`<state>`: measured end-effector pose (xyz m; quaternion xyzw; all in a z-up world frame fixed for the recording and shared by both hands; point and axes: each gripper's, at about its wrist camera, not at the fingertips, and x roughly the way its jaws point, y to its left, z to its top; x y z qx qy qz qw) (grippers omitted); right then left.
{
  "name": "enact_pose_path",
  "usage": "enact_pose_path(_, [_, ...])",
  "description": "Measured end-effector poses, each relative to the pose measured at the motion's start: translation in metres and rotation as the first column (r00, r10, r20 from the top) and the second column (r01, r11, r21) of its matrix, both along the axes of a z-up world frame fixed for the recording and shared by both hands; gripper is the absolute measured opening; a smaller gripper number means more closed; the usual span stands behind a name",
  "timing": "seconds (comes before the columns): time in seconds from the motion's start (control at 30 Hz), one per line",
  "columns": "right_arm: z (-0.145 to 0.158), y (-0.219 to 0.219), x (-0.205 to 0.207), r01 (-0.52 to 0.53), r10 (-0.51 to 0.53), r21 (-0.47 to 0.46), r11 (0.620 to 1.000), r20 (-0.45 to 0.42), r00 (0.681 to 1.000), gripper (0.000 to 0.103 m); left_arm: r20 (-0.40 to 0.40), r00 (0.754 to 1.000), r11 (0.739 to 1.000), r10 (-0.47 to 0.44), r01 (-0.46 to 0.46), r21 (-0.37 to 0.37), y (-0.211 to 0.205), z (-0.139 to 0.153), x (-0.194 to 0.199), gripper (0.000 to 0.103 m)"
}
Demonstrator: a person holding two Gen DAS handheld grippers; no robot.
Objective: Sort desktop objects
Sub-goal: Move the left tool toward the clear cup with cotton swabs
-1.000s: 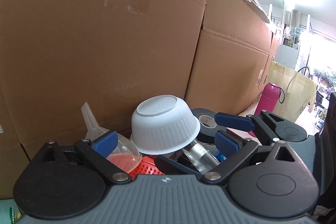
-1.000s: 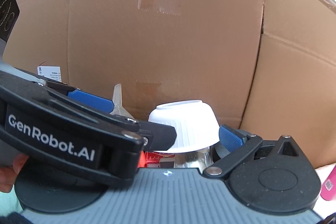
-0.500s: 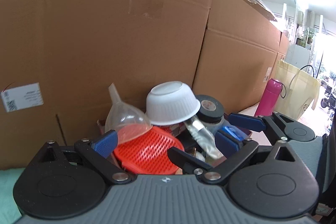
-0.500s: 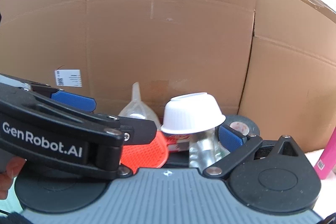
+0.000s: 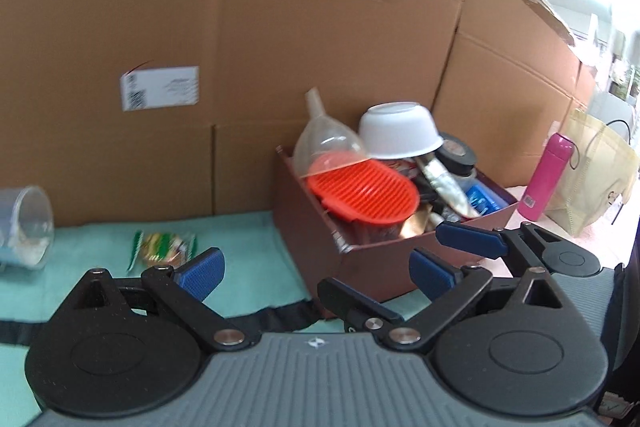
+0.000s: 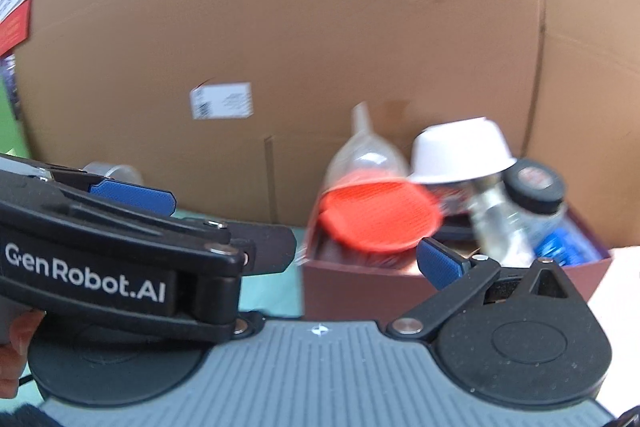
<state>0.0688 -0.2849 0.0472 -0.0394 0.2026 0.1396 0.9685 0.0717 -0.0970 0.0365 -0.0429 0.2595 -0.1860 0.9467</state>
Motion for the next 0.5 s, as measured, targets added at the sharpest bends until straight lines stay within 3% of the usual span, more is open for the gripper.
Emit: enact_pose_path(0.5, [-0.039, 0.118, -0.002, -0.233, 0.235, 0.029, 0.972, -0.071, 0.969, 0.101, -0.094, 0.97, 0.969, 0.224, -0.232, -0.085, 0.11, -0.043, -0.026, 0.102])
